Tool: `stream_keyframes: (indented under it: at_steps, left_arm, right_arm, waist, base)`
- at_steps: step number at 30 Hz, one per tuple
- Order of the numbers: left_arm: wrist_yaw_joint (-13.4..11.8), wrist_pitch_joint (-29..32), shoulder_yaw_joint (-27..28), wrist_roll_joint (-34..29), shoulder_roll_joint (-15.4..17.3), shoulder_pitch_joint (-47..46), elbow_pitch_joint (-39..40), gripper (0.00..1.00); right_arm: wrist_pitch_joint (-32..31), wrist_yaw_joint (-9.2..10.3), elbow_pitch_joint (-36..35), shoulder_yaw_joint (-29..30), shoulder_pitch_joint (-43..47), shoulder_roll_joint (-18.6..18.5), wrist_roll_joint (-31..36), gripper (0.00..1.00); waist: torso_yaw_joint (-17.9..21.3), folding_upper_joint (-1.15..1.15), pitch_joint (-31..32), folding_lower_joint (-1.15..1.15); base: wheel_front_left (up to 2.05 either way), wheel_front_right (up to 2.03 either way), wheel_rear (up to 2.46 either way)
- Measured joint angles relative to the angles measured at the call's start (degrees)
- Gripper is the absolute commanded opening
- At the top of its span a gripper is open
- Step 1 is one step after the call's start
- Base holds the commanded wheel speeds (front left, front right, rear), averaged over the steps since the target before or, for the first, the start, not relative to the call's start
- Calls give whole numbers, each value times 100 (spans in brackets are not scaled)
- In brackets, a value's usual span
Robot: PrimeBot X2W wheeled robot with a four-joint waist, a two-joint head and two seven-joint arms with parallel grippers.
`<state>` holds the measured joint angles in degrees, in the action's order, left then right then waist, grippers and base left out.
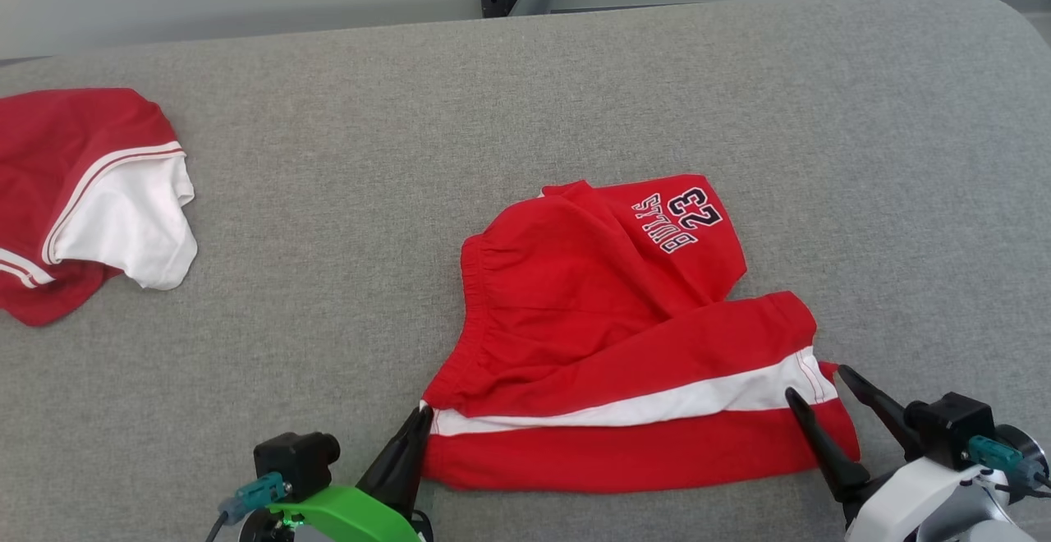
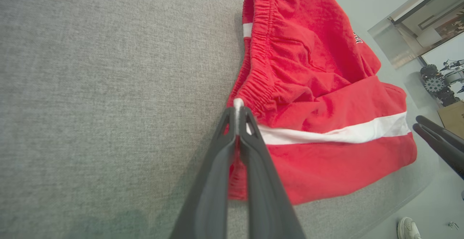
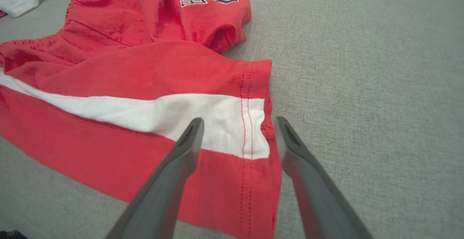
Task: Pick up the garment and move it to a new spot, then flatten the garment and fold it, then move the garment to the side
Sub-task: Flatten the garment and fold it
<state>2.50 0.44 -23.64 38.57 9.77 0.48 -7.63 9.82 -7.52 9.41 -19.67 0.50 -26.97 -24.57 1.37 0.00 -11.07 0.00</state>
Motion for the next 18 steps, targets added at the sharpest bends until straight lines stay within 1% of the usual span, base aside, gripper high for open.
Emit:
stream_keyframes:
  at_steps: [5,10,15,18]
  left_arm:
    - [-4,7,-11,4,9,-56,-18,0]
    - [-11,32,-29,4,25,-109,-48,0]
    - [-34,48,-20,4,63,-123,-85,0]
    - [-44,49,-19,5,73,-158,-109,0]
  right_arm:
    - [-165,1,40,43,-235,92,-125,100]
    - [-358,1,254,-43,-537,87,-457,100]
    - [-593,1,524,-274,-770,-90,-724,100]
    - [-614,1,656,-435,-897,-129,-911,100]
  waist:
    - [9,0,-31,0]
    - [-38,0,-41,0]
    - [-104,0,-57,0]
    - [-137,0,-60,0]
  base:
    - [0,0,0]
    - [0,0,0]
    - [0,0,0]
    - [0,0,0]
